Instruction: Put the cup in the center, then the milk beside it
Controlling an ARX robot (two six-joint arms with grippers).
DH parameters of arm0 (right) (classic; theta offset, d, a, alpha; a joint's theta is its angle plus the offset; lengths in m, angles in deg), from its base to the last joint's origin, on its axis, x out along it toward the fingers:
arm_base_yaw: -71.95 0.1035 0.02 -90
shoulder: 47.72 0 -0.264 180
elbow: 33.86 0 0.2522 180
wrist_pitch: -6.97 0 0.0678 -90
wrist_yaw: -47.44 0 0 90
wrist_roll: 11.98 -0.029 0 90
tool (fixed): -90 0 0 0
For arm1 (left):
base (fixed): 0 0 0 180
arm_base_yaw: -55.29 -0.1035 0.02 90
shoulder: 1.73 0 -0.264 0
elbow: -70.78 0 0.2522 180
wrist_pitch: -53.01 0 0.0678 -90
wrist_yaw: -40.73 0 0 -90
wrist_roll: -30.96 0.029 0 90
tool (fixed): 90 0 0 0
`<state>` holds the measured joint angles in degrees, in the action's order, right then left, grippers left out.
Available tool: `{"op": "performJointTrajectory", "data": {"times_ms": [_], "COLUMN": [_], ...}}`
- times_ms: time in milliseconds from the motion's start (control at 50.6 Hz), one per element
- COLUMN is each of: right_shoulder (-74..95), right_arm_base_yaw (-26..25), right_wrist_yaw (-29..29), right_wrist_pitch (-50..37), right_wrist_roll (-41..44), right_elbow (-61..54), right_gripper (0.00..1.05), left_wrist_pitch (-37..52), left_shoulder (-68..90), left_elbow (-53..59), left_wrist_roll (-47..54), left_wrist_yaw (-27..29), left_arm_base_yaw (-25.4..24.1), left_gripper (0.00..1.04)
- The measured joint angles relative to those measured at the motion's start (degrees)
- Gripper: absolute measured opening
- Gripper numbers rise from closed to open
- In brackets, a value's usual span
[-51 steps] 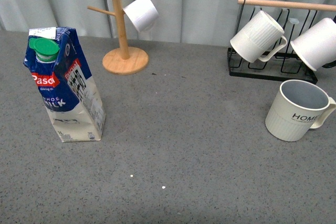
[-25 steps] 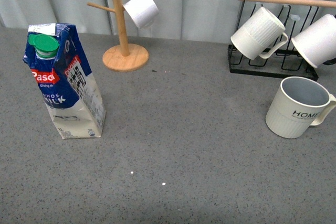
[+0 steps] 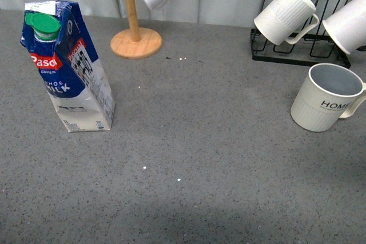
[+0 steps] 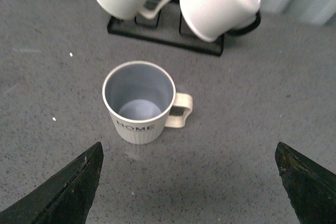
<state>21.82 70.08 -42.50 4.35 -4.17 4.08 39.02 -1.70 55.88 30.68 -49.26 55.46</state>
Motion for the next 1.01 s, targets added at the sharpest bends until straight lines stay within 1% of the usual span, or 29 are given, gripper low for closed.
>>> {"op": "performJointTrajectory", "data": {"times_ms": [99, 257, 316, 395, 672, 989, 1008], "right_shoulder": [10.56, 22.99, 26.93, 31.78, 40.02, 43.04, 43.12], "right_arm_base_yaw": [-0.57, -0.76, -0.70, -0.42, 0.94, 1.20, 1.22], "right_wrist_yaw": [0.17, -0.15, 0.46, 2.84, 4.87, 5.49, 5.51], "right_wrist_pitch": [4.35, 11.52, 13.44, 16.11, 20.02, 21.70, 21.77], "right_wrist_roll": [-0.72, -2.75, -3.65, -5.57, -8.76, -10.93, -11.19], "right_elbow": [7.72, 19.47, 23.23, 27.71, 34.53, 37.03, 37.13], "right_gripper": [0.95, 0.95, 0.95, 0.95, 0.95, 0.95, 0.93], "left_wrist_pitch": [0.00, 0.00, 0.00, 0.00, 0.00, 0.00, 0.00], "left_shoulder": [0.00, 0.00, 0.00, 0.00, 0.00, 0.00, 0.00], "left_elbow": [0.00, 0.00, 0.00, 0.00, 0.00, 0.00, 0.00], "left_wrist_roll": [0.00, 0.00, 0.00, 0.00, 0.00, 0.00, 0.00], "left_wrist_yaw": [0.02, 0.02, 0.02, 0.02, 0.02, 0.02, 0.00], "left_arm_base_yaw": [0.00, 0.00, 0.00, 0.00, -0.02, 0.00, 0.00], "left_gripper": [0.98, 0.98, 0.98, 0.98, 0.98, 0.98, 0.98]}}
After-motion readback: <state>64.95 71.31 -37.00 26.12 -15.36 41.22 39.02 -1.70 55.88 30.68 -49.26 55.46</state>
